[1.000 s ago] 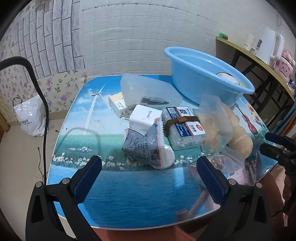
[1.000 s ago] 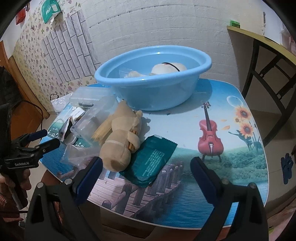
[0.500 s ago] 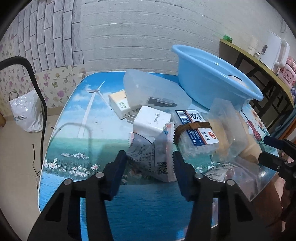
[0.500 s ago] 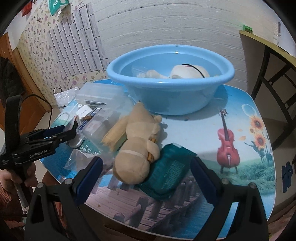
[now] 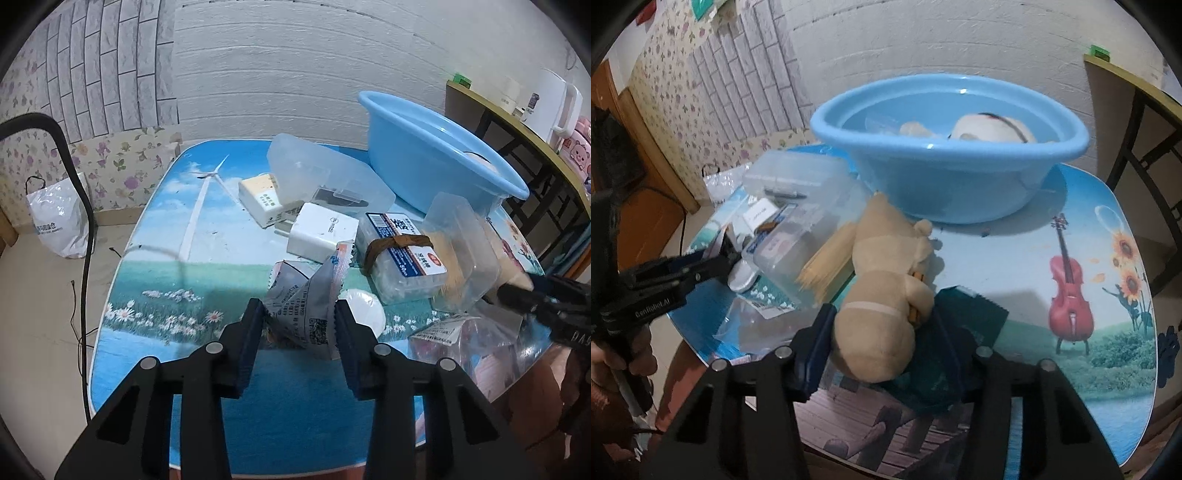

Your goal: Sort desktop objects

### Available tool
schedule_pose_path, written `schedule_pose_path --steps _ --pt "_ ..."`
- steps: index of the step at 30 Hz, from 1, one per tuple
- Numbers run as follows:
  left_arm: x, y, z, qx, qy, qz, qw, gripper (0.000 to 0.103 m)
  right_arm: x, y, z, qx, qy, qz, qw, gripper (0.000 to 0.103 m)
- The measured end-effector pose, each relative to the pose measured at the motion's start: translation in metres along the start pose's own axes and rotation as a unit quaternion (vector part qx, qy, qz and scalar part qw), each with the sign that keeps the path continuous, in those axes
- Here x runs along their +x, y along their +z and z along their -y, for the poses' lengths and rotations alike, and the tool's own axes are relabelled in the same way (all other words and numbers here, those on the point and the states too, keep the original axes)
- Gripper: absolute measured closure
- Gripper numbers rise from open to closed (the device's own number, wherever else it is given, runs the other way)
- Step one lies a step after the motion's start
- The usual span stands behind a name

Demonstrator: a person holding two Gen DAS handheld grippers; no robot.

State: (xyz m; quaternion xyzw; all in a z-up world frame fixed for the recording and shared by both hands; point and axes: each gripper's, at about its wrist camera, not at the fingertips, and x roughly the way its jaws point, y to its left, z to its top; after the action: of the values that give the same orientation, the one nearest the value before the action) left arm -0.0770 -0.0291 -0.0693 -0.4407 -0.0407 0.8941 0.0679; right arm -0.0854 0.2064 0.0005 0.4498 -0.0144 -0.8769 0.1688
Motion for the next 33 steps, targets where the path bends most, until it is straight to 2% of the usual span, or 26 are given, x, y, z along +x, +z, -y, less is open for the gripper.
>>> schedule_pose_path --steps 6,11,17,33 --pt "-0.005 -0.003 -0.001 0.001 0.021 -0.006 0.9998 0.065 -0.026 0.003 0.017 0.014 -0.011 0.028 0.999 0.053" --pt "-0.007 -0.006 0.001 0.005 0.036 -0.009 0.9993 0.065 -0.035 -0.001 0.032 0.022 -0.026 0.034 0.999 0.053" --pt "-0.007 -0.006 0.004 0.008 0.044 -0.012 0.9989 0.065 -0.037 -0.009 0.05 0.035 -0.032 0.029 0.998 0.053" --pt "0.005 -0.007 0.004 0.012 0.06 -0.027 0.9977 0.059 -0.021 -0.014 0.056 0.047 -0.021 0.007 0.999 0.048"
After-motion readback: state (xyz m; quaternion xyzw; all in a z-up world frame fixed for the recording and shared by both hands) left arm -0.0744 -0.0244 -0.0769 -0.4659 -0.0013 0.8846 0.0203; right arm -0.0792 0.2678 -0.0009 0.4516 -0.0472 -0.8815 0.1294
